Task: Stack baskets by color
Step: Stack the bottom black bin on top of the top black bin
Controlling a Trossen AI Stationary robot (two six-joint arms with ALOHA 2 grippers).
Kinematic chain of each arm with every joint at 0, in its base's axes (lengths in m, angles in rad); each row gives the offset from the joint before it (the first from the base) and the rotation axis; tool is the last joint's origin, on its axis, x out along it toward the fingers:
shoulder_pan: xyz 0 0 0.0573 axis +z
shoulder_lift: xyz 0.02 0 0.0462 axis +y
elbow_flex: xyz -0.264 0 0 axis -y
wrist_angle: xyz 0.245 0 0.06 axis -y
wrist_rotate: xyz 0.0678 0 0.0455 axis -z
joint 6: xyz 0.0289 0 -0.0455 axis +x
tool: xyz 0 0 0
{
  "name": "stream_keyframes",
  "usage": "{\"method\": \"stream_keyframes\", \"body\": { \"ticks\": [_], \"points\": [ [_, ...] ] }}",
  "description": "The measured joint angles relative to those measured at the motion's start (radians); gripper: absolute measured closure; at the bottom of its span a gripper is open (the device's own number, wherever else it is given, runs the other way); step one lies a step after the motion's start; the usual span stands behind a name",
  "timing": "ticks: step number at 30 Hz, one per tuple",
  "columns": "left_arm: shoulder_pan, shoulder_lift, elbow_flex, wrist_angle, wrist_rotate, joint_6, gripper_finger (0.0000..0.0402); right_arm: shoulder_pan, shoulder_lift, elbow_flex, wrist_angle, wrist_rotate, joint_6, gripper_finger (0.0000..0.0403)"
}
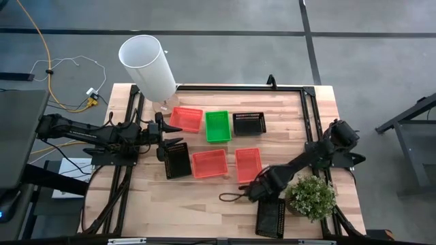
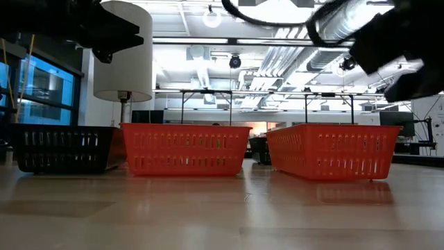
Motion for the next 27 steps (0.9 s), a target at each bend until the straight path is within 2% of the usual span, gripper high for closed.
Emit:
{"method": "stream_keyframes", "body": {
  "ticks": [5,9,13,17,21,24,27],
  "points": [
    [0.0,0.0,0.0,0.002,0.0,0.0,0.0234,-0.048,-0.128,0.053,0.034,0.024,-0.006,0.0402],
    [0.0,0.0,0.0,0.002,0.0,0.0,0.0234,-0.091,-0.261,0.07,0.1,0.167,-0.071,0.0402],
    [0.0,0.0,0.0,0.002,0.0,0.0,0.0234,-0.162,-0.39,0.051,0.089,0.315,-0.135,0.0403],
    [0.0,0.0,0.0,0.003,0.0,0.0,0.0234,-0.287,-0.527,-0.032,0.048,0.417,-0.172,0.0403],
    [0.0,0.0,0.0,0.003,0.0,0.0,0.0234,-0.458,-0.672,-0.16,0.019,0.531,-0.111,0.0403],
    [0.0,0.0,0.0,0.003,0.0,0.0,0.0234,-0.585,-0.757,-0.227,0.067,0.647,-0.01,0.0403],
    [0.0,0.0,0.0,0.012,0.0,0.003,0.0234,-0.7,-0.792,-0.253,0.147,0.669,0.024,0.0403]
  ]
}}
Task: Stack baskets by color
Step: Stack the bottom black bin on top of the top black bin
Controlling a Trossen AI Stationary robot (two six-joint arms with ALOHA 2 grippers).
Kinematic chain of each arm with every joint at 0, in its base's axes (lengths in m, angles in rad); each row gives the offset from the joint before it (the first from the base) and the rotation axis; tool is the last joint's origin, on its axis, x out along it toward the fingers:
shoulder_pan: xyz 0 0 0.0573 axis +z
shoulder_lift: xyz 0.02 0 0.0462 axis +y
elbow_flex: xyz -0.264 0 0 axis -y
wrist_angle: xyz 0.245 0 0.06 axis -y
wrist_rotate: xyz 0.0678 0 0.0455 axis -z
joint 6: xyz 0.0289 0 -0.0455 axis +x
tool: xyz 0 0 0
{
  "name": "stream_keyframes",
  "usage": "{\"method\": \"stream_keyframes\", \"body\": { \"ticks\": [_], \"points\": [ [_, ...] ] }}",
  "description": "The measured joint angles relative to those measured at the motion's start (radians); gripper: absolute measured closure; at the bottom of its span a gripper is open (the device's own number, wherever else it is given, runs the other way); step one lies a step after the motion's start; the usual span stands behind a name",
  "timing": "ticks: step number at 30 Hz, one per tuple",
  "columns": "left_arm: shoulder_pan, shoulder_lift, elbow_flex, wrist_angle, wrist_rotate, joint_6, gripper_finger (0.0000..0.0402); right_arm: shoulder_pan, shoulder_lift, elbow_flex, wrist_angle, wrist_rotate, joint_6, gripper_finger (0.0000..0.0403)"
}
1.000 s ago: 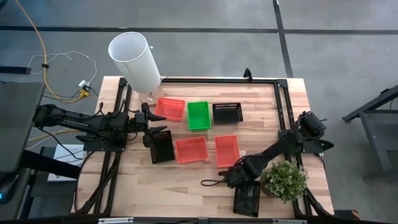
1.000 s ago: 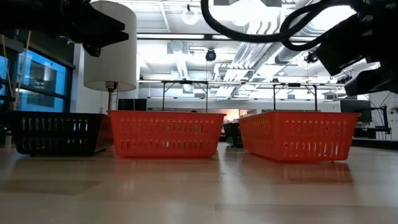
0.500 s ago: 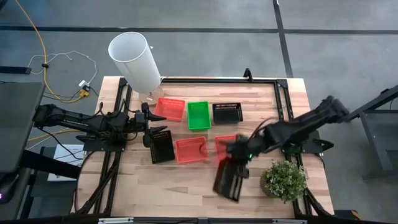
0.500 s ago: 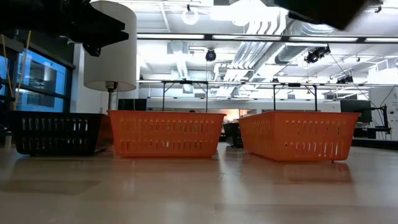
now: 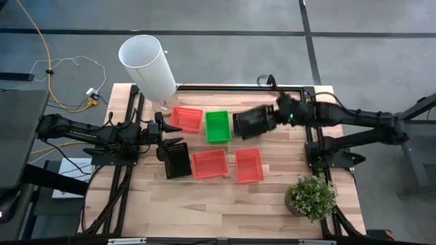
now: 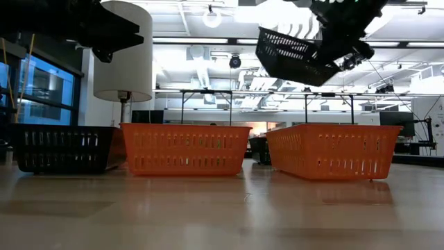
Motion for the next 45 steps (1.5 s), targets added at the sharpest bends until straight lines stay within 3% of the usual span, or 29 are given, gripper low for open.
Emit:
{"method": "stream_keyframes", "body": {
  "ticks": [4,12,19,26,45],
  "points": [
    [0.0,0.0,0.0,0.031,0.0,0.005,0.0234,-0.129,0.03,0.027,0.026,-0.032,0.021,0.0403],
    [0.0,0.0,0.0,0.029,0.0,-0.002,0.0234,-0.274,0.221,0.029,0.015,-0.315,0.011,0.0403],
    [0.0,0.0,0.0,0.028,0.0,-0.002,0.0234,-0.379,0.37,0.028,-0.008,-0.406,-0.043,0.0403],
    [0.0,0.0,0.0,0.028,0.0,-0.002,0.0234,-0.414,0.424,0.028,0.005,-0.457,-0.052,0.0403],
    [0.0,0.0,0.0,0.027,0.0,-0.002,0.0234,-0.384,0.444,0.028,-0.008,-0.454,0.038,0.0403]
  ]
}}
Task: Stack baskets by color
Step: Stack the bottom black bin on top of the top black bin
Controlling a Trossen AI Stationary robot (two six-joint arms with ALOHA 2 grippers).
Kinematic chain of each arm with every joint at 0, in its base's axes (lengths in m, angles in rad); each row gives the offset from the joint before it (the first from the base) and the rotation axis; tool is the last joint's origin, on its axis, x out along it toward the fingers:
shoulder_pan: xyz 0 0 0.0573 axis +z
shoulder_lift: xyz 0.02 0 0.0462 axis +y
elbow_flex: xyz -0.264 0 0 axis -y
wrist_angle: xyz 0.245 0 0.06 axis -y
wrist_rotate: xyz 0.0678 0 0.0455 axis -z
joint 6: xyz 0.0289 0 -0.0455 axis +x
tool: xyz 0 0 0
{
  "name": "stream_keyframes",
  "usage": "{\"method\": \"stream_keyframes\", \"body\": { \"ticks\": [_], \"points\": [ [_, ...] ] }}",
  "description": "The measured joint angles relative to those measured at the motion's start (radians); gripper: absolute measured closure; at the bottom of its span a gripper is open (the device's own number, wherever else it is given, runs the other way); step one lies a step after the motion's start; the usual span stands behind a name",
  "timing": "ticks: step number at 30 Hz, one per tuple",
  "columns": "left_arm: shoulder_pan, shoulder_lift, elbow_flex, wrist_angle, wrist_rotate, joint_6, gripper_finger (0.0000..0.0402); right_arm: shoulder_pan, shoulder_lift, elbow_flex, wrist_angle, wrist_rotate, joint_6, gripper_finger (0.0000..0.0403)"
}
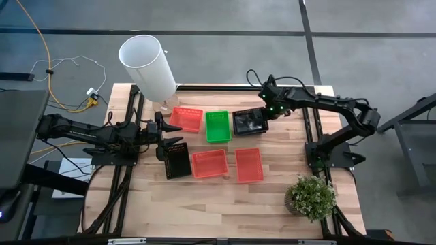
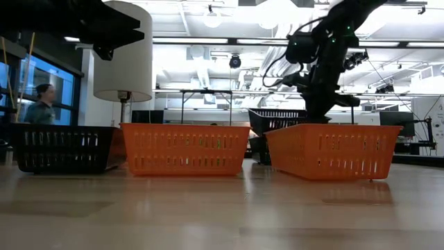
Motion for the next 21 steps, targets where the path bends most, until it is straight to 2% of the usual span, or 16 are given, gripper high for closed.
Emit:
{"method": "stream_keyframes", "body": {
  "ticks": [7,14,21],
  "points": [
    [0.0,0.0,0.0,0.0,0.0,0.0,0.0234,0.033,0.0,0.0,-0.008,0.014,0.055,0.0403],
    [0.0,0.0,0.0,0.0,0.0,0.0,0.0234,0.044,0.0,0.0,-0.032,0.087,0.081,0.0403],
    [0.0,0.0,0.0,0.0,0.0,0.0,0.0234,0.044,0.0,0.0,-0.032,0.078,0.095,0.0403]
  ]
}}
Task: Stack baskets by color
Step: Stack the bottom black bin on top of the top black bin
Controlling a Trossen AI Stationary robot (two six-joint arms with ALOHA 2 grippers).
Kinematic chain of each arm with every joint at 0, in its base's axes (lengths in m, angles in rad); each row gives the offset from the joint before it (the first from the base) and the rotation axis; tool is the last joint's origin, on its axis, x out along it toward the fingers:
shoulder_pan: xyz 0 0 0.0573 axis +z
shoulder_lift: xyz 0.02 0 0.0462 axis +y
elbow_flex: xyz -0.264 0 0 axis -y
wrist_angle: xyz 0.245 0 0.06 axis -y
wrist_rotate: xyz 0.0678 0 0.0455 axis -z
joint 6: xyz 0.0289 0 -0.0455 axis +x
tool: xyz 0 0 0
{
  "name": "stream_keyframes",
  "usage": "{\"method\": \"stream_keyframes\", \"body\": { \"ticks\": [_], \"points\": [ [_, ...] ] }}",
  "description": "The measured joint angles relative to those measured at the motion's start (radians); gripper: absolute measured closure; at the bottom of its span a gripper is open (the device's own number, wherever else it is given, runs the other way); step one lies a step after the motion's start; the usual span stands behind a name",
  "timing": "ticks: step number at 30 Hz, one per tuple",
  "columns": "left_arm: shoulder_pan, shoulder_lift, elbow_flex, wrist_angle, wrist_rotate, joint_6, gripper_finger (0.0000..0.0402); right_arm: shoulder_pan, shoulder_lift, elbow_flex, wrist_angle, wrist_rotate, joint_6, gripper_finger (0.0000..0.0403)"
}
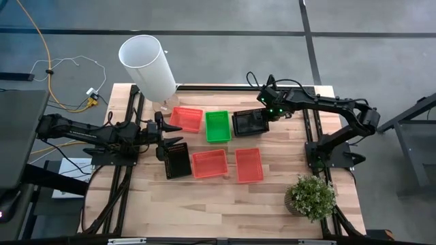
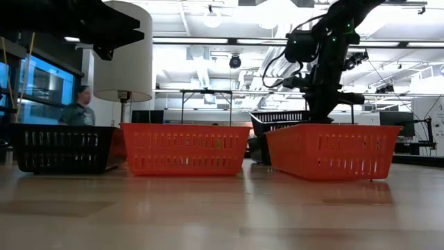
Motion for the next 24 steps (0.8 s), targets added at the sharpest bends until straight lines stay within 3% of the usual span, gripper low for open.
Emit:
{"method": "stream_keyframes", "body": {
  "ticks": [12,15,24],
  "points": [
    [0.0,0.0,0.0,0.0,0.0,0.0,0.0234,0.006,0.0,0.0,0.0,-0.002,-0.05,0.0391],
    [0.0,0.0,0.0,0.0,0.0,0.0,0.0234,0.013,0.0,0.0,0.001,0.003,-0.052,0.0362],
    [0.0,0.0,0.0,0.0,0.0,0.0,0.0234,0.026,0.0,0.003,0.026,0.006,-0.093,0.0226]
  ]
}}
